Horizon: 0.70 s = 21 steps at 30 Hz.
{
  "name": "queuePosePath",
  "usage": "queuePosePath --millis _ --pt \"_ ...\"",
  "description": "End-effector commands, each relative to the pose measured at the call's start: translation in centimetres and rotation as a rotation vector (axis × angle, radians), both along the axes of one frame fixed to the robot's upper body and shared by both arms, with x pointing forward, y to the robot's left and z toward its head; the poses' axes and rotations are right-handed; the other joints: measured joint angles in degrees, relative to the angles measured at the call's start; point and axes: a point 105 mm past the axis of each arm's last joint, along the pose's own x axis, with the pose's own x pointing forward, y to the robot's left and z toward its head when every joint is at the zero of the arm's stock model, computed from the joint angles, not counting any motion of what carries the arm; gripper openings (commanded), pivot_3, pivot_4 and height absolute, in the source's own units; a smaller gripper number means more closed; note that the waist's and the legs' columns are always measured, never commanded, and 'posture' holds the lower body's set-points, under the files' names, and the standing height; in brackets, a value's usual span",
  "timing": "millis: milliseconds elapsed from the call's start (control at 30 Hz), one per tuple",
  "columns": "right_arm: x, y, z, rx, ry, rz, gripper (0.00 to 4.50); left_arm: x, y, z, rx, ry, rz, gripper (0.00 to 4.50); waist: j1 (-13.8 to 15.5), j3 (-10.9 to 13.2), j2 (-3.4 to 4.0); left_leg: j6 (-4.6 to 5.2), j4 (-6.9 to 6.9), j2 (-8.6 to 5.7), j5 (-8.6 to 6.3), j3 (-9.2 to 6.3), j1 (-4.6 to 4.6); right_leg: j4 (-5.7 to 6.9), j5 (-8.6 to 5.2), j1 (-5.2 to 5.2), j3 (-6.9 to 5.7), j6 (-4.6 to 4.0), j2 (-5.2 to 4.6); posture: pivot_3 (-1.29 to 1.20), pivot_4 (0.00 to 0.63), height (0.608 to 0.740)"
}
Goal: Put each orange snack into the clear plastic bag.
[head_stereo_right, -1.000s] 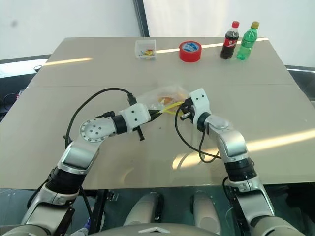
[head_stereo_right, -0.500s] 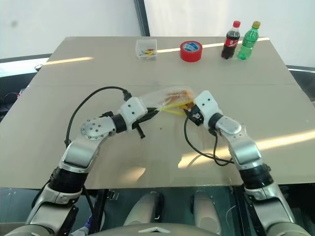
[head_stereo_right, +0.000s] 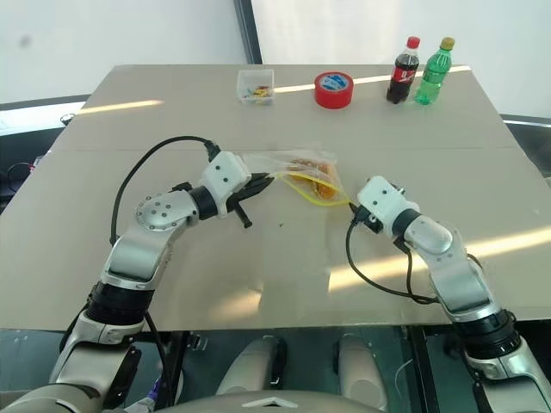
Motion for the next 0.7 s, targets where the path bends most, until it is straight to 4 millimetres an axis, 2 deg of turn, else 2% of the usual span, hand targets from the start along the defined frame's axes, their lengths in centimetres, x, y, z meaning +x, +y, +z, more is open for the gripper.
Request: queuePosePath --millis 33,333,367,400,467,567,600,700 --pt "0.6 0.8 0.7 -0.132 -0.114 0.055 3.19 0.0 -0.2 1.3 -0.016 -0.035 -0.016 0.0 -0.04 0.0 0.0 0.0 0.0 0.01 0.0 0.01 0.0 0.0 0.0 0.0 0.0 0.0 0.0 0.0 0.15 0.74" --pt "2.0 2.3 0.7 -0.151 -0.168 0.082 3.19 0.1 -0.2 1.5 -0.028 -0.029 -0.011 0.0 0.01 0.01 -0.01 -0.01 0.01 0.01 0.01 0.02 0.0 0.0 0.0 0.0 0.02 0.0 -0.01 0.0 0.15 0.74" --pt "2.2 2.3 0.7 -0.146 -0.172 0.073 2.63 0.0 -0.2 1.5 -0.029 -0.028 -0.011 0.0 0.01 0.01 -0.01 -0.02 0.01 0.01 0.01 0.01 0.0 -0.01 0.0 0.0 0.01 0.0 0.0 0.0 0.15 0.74" --pt "2.3 2.4 0.7 -0.15 -0.177 0.076 2.4 0.0 -0.2 1.5 -0.03 -0.028 -0.011 0.0 0.02 0.01 -0.01 -0.02 0.01 0.01 0.01 0.01 0.0 -0.01 0.0 0.0 0.02 0.0 0.0 0.0 0.15 0.74" --pt "2.3 2.5 0.7 -0.153 -0.182 0.082 1.43 0.0 -0.2 1.5 -0.032 -0.027 -0.009 0.0 0.06 0.01 -0.01 -0.02 0.0 0.01 0.01 0.02 0.0 -0.01 0.0 0.0 0.02 0.0 -0.01 0.0 0.15 0.74" --pt "2.3 2.4 0.7 -0.156 -0.191 0.085 0.25 0.0 -0.2 1.6 -0.036 -0.025 -0.008 0.0 0.08 0.01 -0.01 -0.02 0.01 0.0 0.01 0.02 0.0 -0.01 0.0 0.0 0.02 0.0 -0.02 0.0 0.15 0.74" --pt "2.4 2.2 0.9 -0.159 -0.2 0.081 0.04 0.0 -0.2 1.6 -0.038 -0.025 -0.009 0.0 0.08 0.01 -0.01 -0.02 0.01 0.0 0.01 0.01 0.0 -0.01 0.0 0.0 0.02 0.0 -0.01 0.0 0.15 0.74" --pt "2.7 1.1 2.0 -0.143 -0.235 0.042 0.04 0.1 -0.3 1.8 -0.049 -0.03 -0.013 0.0 0.08 0.01 -0.01 -0.02 0.01 0.01 0.01 0.02 0.0 0.0 0.0 0.0 0.03 0.0 -0.01 0.0 0.15 0.74"
